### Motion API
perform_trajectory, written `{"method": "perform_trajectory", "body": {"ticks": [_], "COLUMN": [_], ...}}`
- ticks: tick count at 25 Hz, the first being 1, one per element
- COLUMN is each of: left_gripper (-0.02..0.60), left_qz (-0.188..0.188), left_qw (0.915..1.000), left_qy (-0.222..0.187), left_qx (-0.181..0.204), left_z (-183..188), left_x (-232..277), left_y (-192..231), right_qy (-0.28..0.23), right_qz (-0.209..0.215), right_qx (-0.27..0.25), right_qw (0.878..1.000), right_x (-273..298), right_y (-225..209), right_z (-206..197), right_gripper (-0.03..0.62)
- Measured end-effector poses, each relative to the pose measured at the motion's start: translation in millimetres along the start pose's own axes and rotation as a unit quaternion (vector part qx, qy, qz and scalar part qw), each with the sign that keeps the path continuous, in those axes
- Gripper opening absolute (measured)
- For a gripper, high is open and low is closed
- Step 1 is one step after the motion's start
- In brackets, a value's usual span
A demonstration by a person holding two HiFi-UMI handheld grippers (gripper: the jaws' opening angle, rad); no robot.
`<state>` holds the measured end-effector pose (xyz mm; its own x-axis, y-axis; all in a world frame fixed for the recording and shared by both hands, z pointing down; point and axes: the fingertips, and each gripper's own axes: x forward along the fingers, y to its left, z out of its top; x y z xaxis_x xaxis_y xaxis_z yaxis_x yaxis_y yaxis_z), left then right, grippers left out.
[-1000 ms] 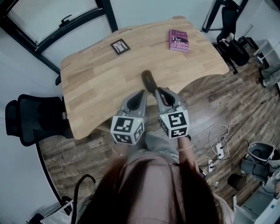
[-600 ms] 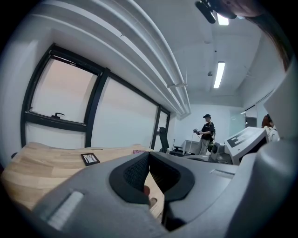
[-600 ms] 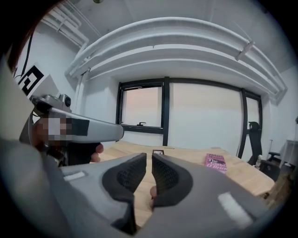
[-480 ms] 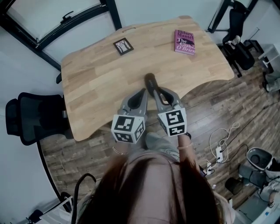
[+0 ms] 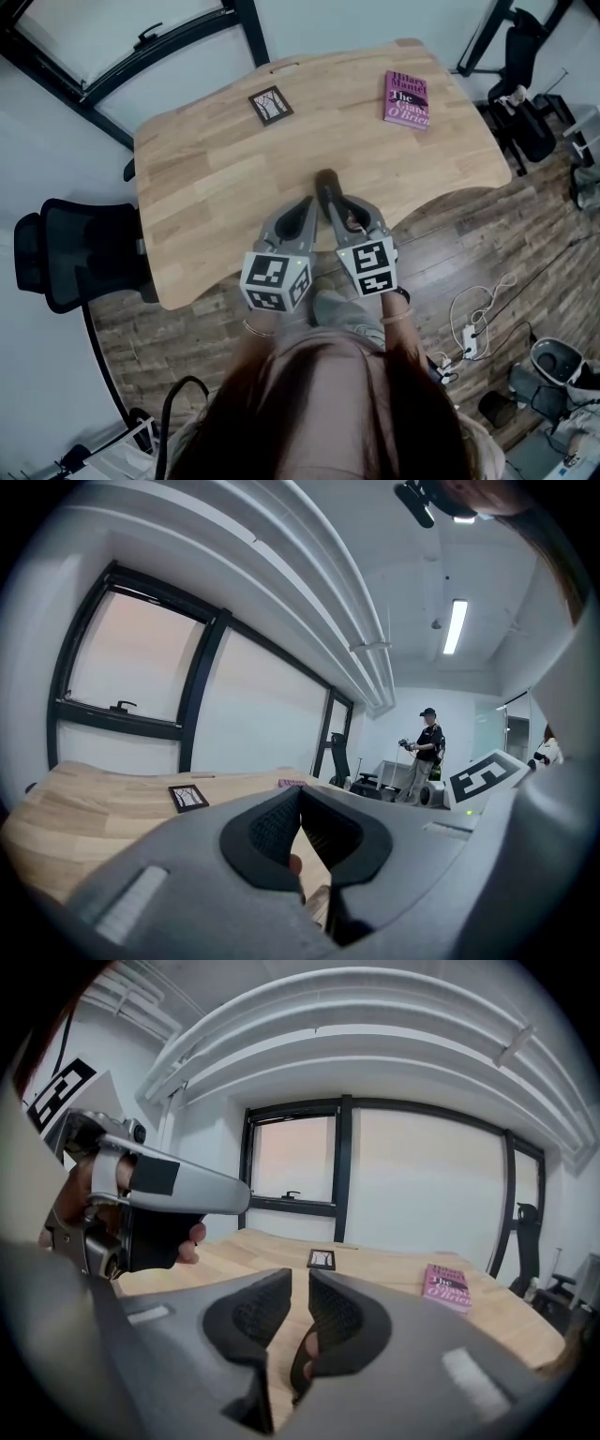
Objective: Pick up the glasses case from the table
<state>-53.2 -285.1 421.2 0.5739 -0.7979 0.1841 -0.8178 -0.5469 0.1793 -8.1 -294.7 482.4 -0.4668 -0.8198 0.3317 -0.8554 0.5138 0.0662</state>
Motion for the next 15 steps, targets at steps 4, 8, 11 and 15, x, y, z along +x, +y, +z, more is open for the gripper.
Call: {"method": "perform_trajectory", "body": {"ticks": [4, 8, 11, 15], "left_gripper": [0.010, 0.010, 0.011, 0.011], "left_qz": [0.002, 0.004, 0.006, 0.007], "left_qw": [1.0000, 0.9999, 0.9998, 0.9997], "left_qy": [0.006, 0.013, 0.017, 0.023], "left_qx": [0.001, -0.001, -0.002, -0.005], "left_z": [-2, -6, -9, -13], "left_x": [10, 19, 26, 34], "left_y": [6, 13, 18, 25], "right_qy": [0.006, 0.015, 0.025, 0.037], "right_qz": [0.006, 0.011, 0.014, 0.016], "right_qx": [-0.004, -0.006, -0.007, -0.006], "right_qw": [1.000, 1.000, 1.000, 0.999], "right_x": [13, 26, 34, 46], "right_y": [-4, -9, -13, -17], "right_z": [-3, -9, -15, -25], "right_gripper": [0.074, 0.092, 0.103, 0.123]}}
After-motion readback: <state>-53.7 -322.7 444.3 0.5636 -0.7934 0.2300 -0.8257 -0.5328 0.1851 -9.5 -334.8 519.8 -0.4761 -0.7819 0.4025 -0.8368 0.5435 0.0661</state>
